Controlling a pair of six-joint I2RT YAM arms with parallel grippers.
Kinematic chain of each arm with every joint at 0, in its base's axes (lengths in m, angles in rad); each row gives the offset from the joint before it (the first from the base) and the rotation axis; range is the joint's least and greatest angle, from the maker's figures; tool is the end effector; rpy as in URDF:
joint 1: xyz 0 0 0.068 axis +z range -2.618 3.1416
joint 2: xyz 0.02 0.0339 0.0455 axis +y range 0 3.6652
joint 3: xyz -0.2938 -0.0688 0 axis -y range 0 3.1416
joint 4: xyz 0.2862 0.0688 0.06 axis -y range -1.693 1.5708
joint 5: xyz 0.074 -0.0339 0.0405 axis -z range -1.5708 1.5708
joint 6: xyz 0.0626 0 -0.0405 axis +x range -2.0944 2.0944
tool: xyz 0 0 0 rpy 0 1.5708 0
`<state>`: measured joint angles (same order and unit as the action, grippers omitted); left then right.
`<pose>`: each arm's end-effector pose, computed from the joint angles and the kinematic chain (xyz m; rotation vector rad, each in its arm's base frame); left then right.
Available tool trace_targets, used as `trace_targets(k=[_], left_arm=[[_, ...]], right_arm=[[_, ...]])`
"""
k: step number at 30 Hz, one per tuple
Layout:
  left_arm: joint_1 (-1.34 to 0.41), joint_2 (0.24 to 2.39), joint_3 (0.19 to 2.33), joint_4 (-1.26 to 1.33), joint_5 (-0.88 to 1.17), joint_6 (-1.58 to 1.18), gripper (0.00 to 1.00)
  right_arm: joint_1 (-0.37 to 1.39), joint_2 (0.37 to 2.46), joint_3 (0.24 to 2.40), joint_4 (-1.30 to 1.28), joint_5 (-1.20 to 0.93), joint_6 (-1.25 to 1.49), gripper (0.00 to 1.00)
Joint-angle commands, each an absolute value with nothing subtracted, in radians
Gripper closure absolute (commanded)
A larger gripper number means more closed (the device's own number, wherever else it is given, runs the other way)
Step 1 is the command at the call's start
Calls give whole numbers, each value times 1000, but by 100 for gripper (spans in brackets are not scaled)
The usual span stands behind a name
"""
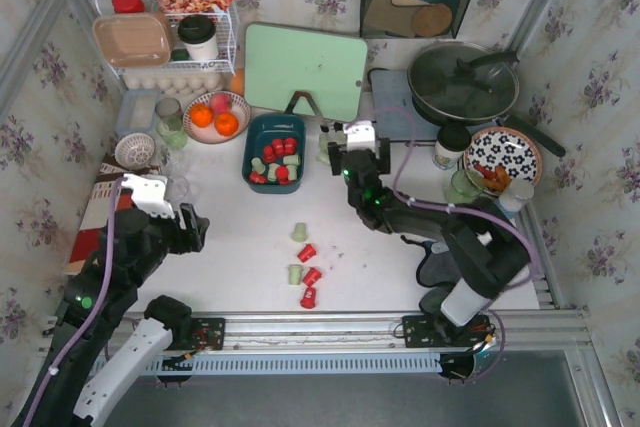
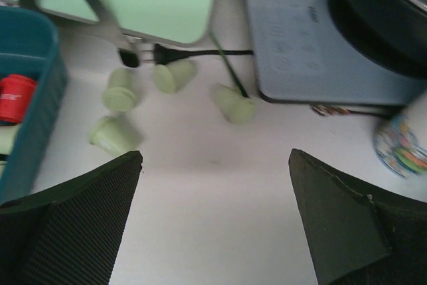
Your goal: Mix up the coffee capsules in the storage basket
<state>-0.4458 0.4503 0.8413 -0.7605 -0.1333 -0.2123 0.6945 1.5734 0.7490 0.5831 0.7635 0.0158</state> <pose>0.1155 -0.0460 0.3568 0.1384 1.9443 -0.3081 0.3158 0.2067 0.2094 -0.0603 1.7464 -0.1731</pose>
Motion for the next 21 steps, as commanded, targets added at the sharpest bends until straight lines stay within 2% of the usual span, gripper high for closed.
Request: trace_targets(k=[1,6,9,21], left_arm=[[-446,425,838,-736,-109,-213,32],[-446,383,825,-731,-109,-213,31],[-446,351,813,-722,-108,-213,31],[-448,336,806,-714,-88,-214,31]], right_arm=[[693,1724,917,501,610,-15,0],[688,1918,1127,389,445,10,1],[671,1992,1209,348,387,32,8],[566,2140,1337,220,139,142,23]])
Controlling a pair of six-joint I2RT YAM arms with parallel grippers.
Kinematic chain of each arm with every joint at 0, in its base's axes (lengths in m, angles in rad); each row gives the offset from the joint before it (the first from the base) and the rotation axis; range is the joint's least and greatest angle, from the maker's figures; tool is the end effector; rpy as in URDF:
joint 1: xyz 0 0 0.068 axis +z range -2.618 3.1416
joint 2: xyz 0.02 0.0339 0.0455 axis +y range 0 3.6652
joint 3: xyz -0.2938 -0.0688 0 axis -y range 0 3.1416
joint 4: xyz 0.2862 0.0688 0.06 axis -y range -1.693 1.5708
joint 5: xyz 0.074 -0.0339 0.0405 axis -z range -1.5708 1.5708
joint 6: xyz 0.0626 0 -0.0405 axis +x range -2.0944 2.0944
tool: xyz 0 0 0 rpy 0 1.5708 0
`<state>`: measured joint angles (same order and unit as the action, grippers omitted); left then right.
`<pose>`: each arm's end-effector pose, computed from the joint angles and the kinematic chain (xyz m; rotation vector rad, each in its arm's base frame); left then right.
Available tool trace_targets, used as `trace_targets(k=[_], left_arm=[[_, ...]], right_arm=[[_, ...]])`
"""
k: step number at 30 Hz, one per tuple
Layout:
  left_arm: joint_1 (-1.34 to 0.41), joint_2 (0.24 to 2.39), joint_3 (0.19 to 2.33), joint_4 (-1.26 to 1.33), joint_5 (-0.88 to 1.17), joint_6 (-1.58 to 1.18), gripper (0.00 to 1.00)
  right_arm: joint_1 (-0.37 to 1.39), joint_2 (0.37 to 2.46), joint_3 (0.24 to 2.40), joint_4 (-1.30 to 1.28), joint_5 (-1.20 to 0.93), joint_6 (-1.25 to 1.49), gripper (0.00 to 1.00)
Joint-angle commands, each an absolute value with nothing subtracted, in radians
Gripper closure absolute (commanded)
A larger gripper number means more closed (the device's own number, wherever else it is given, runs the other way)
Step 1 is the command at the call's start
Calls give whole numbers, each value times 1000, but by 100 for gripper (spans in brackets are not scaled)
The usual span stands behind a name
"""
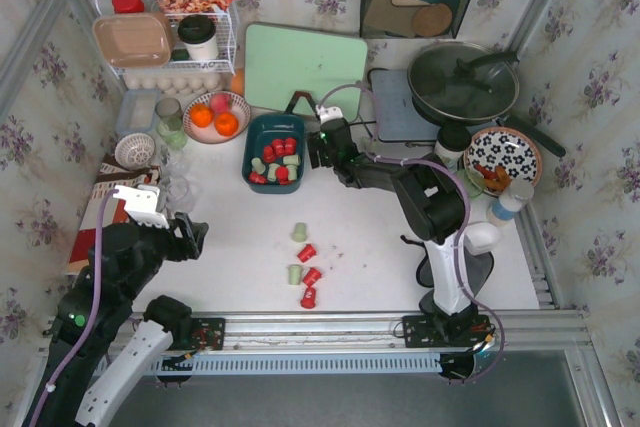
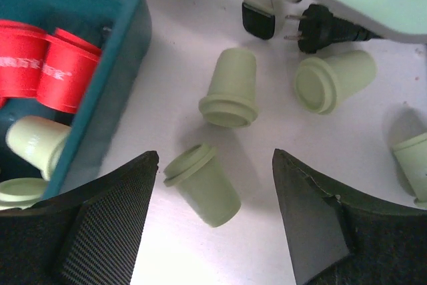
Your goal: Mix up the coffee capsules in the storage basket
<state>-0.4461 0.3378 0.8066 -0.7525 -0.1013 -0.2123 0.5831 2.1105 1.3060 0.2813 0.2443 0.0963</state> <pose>0.0946 -0.0382 0.3556 0.1473 1.8629 -0.3632 0.4503 0.2789 0.1336 -0.3574 2.0499 0.1592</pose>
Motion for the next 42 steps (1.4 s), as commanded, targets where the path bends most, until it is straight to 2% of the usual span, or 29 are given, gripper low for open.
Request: trace_targets(k=[1,6,14,16,28,38,42], left_arm=[[-447,337,807,-714,-89,-215,31],[-447,338,805,-712,-91,-213,31],[-448,346,804,-710,-95,-212,31],[-447,346,804,-712,-95,-212,31],[-448,346,804,-713,-99,-210,31],[-448,350,799,-715,-109,-208,31],[-448,354,799,-716,-113,-208,31]], right_arm=[[563,2151,1345,205,133,148,23],[558,2189,1386,158,121,155,27],[559,2165,1387,141,127,196,53],[561,2141,1380,140,129,208,55],[643,1981,1439,187,119,218,55],[696,2237,1694,268,165,109,51],[696,2343,1781,337,251,57,38]])
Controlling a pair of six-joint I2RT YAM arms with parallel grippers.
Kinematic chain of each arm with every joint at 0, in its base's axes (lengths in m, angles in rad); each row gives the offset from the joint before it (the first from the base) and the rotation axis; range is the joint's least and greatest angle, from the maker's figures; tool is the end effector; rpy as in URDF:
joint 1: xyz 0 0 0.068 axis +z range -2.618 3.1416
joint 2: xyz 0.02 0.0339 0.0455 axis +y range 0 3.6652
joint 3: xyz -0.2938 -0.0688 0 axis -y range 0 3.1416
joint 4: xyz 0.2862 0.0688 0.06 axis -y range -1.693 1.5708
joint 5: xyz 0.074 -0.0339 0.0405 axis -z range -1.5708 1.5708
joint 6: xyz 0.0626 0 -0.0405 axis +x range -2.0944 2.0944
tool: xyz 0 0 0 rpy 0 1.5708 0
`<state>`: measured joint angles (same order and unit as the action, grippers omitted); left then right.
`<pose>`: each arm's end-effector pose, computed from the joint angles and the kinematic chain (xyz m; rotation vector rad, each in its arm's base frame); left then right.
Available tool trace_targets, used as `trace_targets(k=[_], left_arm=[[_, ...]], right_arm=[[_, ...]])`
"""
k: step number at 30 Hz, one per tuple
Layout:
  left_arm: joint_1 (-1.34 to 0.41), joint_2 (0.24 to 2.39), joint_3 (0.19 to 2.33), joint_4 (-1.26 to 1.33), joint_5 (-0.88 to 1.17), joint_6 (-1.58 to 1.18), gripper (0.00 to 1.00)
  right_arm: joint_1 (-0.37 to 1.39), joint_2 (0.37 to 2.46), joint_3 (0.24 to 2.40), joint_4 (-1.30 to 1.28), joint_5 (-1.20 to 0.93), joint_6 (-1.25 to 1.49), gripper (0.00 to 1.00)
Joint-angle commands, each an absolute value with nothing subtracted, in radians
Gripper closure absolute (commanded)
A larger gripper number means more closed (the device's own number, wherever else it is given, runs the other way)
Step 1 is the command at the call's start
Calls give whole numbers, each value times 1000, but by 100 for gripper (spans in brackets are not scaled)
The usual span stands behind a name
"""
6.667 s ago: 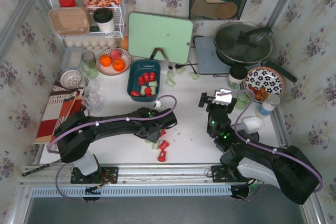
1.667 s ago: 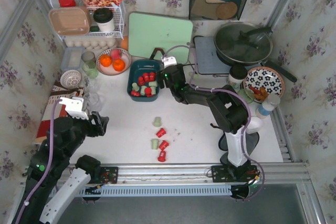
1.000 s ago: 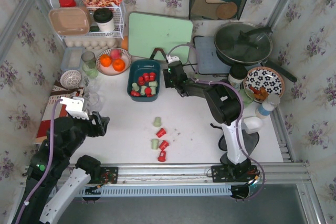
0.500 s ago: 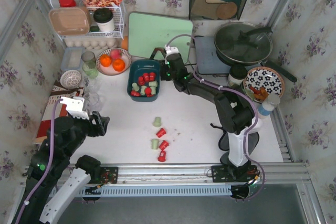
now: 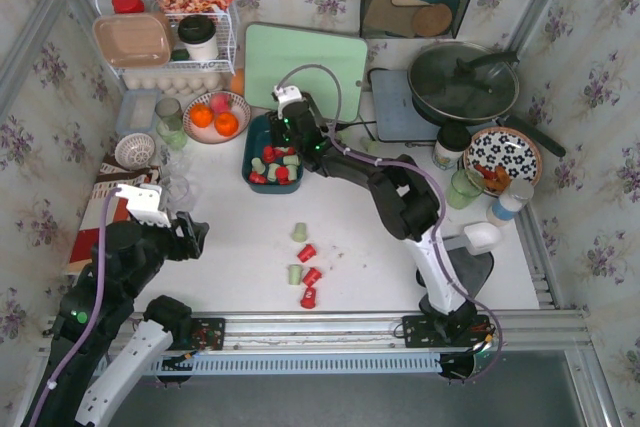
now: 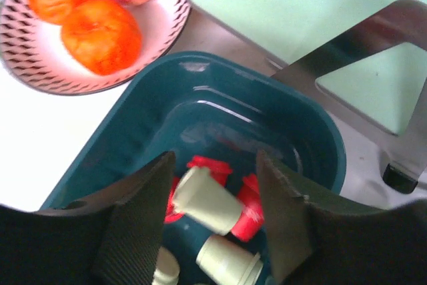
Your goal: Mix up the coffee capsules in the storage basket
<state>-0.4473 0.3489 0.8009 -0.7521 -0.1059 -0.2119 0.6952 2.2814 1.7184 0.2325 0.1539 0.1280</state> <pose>0.0978 -0.0396 0.3526 0.1480 1.8786 -0.3550 0.4778 0.3861 0.1901 -0.4348 1.8687 0.4120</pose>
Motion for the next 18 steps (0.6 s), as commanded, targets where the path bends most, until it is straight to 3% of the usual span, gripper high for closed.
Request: trace_targets(k=[1,4,9,18], left_arm=[[-448,355,798,-716,-113,-208,31],[-448,357,796,-715,-115,-207,31],[-448,365,796,-714,-115,-207,31],[-448,388,815,-734,-84,-194,31]], right_arm=[[696,2362,1797,344,268,50,35],[696,2389,1829,342,295,40,25],[696,2308,1775,315,271,94,21],[698,1885,1370,305,225,136,18]])
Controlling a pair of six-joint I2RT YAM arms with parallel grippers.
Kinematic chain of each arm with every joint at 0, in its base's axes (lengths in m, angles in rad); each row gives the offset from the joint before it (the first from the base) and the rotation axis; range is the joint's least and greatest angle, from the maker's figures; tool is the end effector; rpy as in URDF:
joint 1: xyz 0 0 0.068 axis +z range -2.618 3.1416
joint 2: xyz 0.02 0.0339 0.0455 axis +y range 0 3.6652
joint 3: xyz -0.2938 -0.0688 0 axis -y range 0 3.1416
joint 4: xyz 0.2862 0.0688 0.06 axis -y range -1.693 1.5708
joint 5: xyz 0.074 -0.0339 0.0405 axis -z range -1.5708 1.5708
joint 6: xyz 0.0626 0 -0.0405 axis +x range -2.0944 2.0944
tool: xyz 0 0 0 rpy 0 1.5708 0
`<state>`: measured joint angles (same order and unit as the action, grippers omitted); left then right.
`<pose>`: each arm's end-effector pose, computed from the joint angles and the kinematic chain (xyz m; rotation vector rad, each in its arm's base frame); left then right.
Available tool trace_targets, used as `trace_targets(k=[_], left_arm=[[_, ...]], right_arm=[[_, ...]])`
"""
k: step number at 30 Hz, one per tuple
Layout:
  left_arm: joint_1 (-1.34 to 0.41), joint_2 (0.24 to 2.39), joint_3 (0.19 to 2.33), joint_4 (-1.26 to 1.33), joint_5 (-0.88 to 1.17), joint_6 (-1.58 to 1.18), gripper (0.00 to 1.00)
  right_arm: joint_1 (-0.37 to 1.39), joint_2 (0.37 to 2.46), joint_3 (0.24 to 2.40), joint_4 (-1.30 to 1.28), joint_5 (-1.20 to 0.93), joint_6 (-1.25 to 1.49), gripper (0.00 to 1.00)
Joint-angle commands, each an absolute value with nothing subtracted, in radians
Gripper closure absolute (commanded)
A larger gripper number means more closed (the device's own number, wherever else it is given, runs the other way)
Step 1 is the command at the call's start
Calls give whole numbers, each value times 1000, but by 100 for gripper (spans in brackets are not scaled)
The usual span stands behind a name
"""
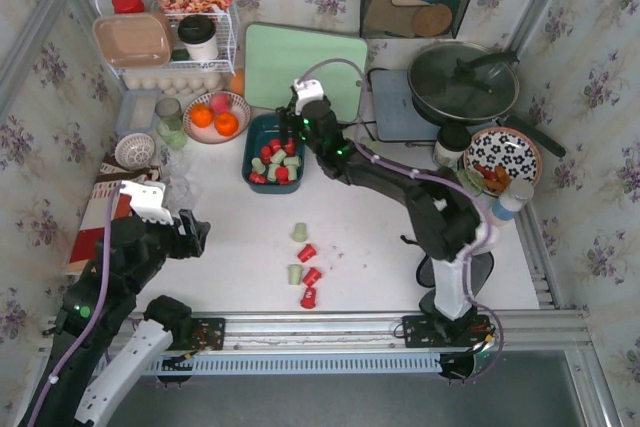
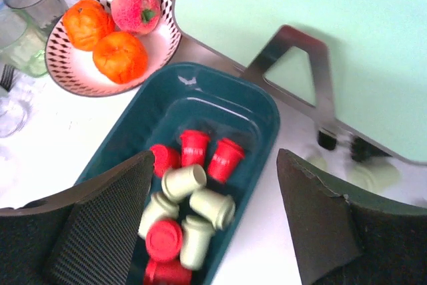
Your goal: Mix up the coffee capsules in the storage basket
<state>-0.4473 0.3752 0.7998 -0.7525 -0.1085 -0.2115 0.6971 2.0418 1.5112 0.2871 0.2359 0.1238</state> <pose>0.1036 -0.0422 0.3499 0.1509 1.9055 -0.3443 0.4398 0.3492 0.2497 -0.3519 1.7886 0.3691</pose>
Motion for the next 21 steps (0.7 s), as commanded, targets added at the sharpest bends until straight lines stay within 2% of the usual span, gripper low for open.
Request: trace_targets(k=[1,13,21], left_arm=[[-448,396,817,-735,-71,-191,31],[-449,562,861,-806,-37,-230,31],[-455,685,879,-869,73,-385,32]], right_arm=[[699,1835,1307,313,229,132,18],[698,1275,647,421,378,50,11],[698,1079,317,737,514,38,10]])
